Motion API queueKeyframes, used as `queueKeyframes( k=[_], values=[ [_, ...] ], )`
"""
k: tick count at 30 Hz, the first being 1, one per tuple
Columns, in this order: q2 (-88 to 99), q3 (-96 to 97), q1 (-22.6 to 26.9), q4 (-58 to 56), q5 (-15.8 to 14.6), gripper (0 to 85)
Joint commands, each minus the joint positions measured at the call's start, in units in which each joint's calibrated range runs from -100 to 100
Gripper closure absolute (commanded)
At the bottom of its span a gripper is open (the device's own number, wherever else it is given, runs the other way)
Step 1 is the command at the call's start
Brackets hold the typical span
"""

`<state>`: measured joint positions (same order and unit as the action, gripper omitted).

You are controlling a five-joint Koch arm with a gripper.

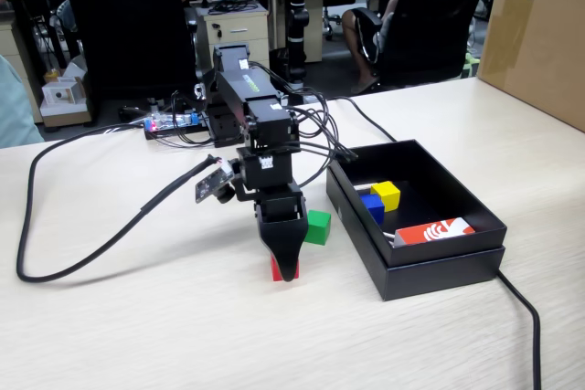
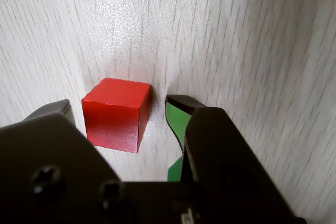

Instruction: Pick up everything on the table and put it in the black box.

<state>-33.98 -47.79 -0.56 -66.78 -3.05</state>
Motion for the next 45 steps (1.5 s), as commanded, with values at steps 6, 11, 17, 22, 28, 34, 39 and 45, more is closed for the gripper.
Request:
queueKeyframes(
  k=[6,11,17,22,28,34,39,45],
  values=[
    [6.27,-5.52,-0.39,-0.13,0.63,76.3],
    [23.25,-0.72,2.3,-0.13,0.34,76.2],
    [41.84,5.99,9.77,-0.13,-0.68,75.9],
    [44.02,9.35,15.48,-0.13,-3.27,75.8],
    [37.71,12.52,17.73,-0.13,-5.03,75.4],
    [30.71,12.79,17.83,-0.13,-5.67,71.7],
    [27.61,12.07,17.68,-0.13,-6.06,67.8],
    [25.43,11.34,17.53,-0.13,-6.06,57.5]
  ],
)
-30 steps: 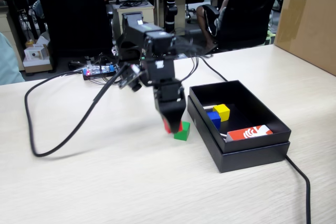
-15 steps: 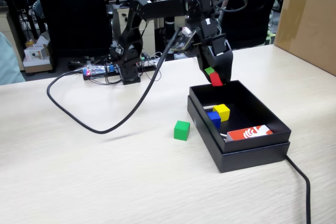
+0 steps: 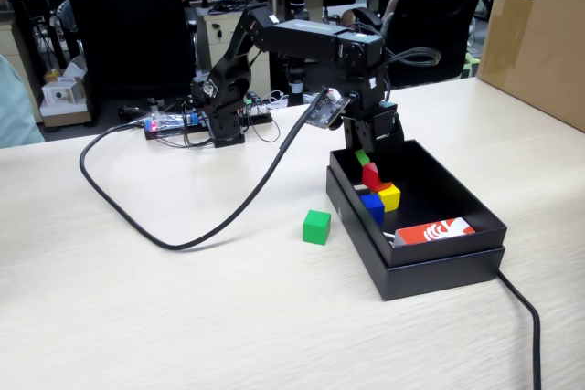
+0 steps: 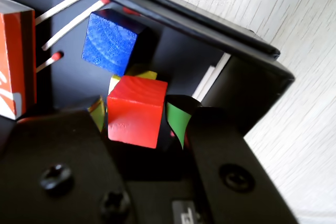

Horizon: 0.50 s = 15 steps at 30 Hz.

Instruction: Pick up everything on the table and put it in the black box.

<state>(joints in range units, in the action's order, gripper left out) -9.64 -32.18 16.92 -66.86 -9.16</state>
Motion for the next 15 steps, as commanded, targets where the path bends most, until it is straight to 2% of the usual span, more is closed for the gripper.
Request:
queueKeyframes(
  k=[1,15],
  values=[
    [0.98,-4.45,0.05,-0.05,0.0,57.3],
    [13.72,-14.88,-2.83,-0.05,0.49,57.5]
  ],
)
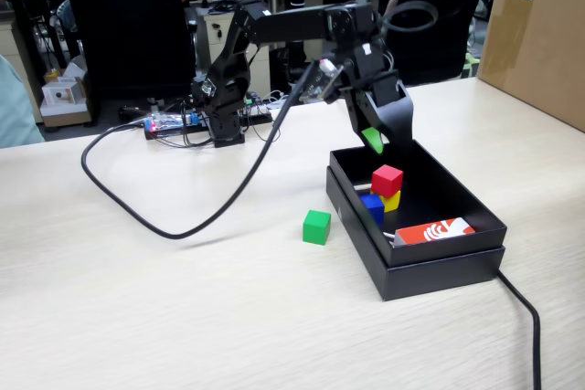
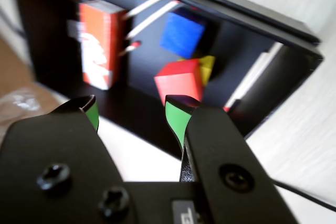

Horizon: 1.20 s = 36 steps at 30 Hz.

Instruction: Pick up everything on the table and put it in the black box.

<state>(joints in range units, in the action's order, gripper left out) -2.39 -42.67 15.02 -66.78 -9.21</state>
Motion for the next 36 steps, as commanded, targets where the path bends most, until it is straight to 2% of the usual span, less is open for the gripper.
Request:
queueKeyframes(
  k=[1,5,7,11,16,25,36],
  values=[
    [7.04,-4.2,-1.42,-0.13,0.88,57.5],
    [8.76,-3.11,-3.03,-0.13,1.81,57.3],
    [10.25,-1.57,-4.35,-0.22,2.15,51.2],
    [11.52,3.24,-6.54,-0.91,2.59,44.6],
    [11.86,11.49,-8.74,-0.91,2.15,39.2],
    [5.09,18.65,-9.08,-0.91,-1.27,37.2],
    [-9.83,12.21,-8.89,-0.91,-2.2,38.8]
  ],
)
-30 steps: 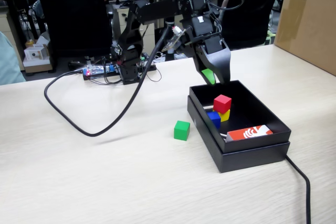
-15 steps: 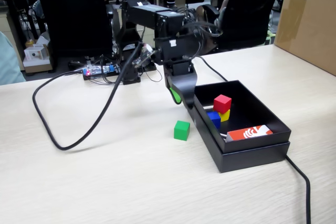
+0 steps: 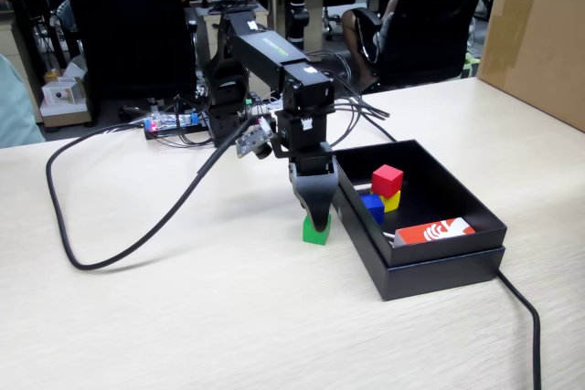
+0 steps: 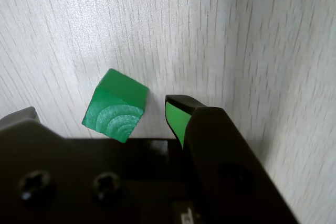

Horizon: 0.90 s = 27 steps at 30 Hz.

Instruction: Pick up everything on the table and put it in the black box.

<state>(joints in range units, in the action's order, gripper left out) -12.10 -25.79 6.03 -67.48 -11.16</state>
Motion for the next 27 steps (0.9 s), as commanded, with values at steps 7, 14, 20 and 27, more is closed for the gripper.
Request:
queueKeyframes(
  k=[7,14,20,27],
  values=[
    [-5.4,-6.13,0.2,-0.21,-0.24,55.2],
    [-1.26,-6.76,-0.44,-0.21,-0.1,72.7],
    [14.91,-7.3,-0.98,-0.38,1.95,72.7],
    [19.28,-19.54,5.62,-0.38,5.71,72.6]
  ],
)
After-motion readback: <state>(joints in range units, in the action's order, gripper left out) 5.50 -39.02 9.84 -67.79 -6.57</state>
